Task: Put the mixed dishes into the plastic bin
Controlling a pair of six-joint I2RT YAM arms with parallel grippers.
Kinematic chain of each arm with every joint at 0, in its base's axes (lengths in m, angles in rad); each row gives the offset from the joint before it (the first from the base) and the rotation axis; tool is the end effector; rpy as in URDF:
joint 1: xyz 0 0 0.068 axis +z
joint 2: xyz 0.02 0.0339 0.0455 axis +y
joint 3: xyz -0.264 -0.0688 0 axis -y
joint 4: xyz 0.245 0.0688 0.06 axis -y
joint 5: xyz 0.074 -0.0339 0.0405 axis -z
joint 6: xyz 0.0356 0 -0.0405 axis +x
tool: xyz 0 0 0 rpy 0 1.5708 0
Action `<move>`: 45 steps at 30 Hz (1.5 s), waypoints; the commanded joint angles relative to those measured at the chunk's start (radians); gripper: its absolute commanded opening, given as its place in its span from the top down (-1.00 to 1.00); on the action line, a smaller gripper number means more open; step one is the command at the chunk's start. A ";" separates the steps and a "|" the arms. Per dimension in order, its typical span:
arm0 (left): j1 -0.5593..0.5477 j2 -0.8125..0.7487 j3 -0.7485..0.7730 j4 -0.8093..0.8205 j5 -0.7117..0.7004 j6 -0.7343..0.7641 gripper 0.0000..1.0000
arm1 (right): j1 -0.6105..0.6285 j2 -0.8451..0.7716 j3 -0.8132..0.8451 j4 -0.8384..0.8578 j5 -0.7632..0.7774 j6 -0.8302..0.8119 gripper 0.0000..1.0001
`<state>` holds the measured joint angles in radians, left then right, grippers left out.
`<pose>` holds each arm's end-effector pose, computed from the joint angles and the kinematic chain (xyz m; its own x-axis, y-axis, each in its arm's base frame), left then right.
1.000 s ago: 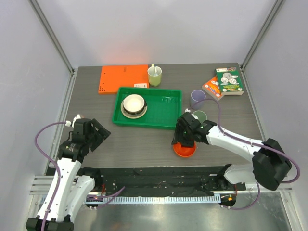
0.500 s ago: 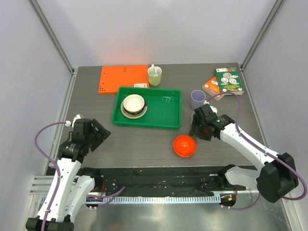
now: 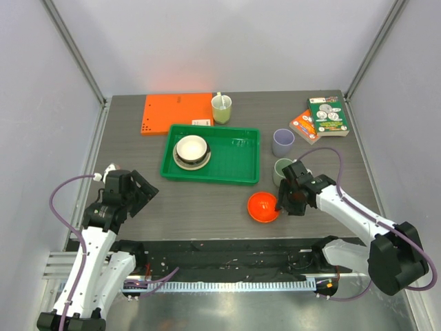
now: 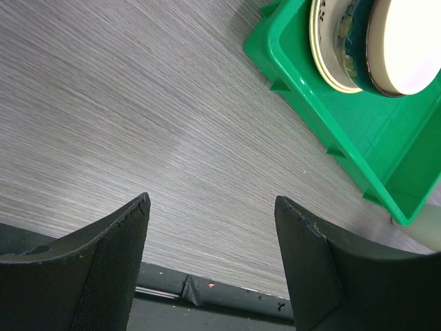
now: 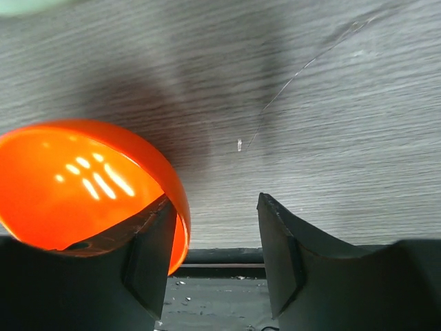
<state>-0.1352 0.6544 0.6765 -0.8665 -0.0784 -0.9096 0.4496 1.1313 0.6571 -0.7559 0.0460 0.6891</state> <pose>0.1261 -0.0143 0.2577 -0.5202 -0.7233 -0.4541 -0.5338 0.6904 -0.4883 0.1715 0.0809 0.1907 -0.9224 0.2601 -0.2855 0.2153 0.9600 0.1790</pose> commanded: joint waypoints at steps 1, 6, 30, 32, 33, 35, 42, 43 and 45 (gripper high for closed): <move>0.006 -0.007 0.014 0.021 -0.012 0.008 -0.46 | 0.001 -0.019 -0.020 0.053 -0.034 0.012 -0.06; 0.006 -0.009 0.012 0.021 -0.014 0.006 -0.46 | 0.006 -0.034 -0.030 0.098 -0.112 0.038 0.62; 0.006 -0.012 0.020 0.004 -0.037 0.000 -0.50 | 0.302 0.451 0.798 0.044 0.011 -0.152 0.98; 0.006 -0.016 0.021 0.003 -0.037 0.001 -0.50 | 0.301 0.534 0.890 0.053 0.009 -0.171 0.98; 0.006 -0.018 0.020 0.003 -0.037 0.000 -0.50 | 0.302 0.611 0.991 0.053 0.005 -0.175 0.98; 0.006 -0.019 0.018 0.007 -0.035 0.000 -0.50 | 0.301 0.694 1.090 0.055 0.008 -0.187 0.98; 0.005 -0.019 0.020 0.009 -0.026 0.008 -0.50 | 0.285 1.019 1.569 -0.075 -0.006 -0.229 0.98; 0.005 -0.019 0.018 0.011 -0.024 0.009 -0.50 | 0.282 1.065 1.601 -0.085 -0.017 -0.226 0.98; 0.006 -0.018 0.017 0.014 -0.023 0.011 -0.50 | 0.275 1.093 1.645 -0.094 -0.032 -0.221 0.98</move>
<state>-0.1352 0.6430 0.6765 -0.8715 -0.0944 -0.9092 0.7372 2.1960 2.1651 -0.7933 0.0452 0.4896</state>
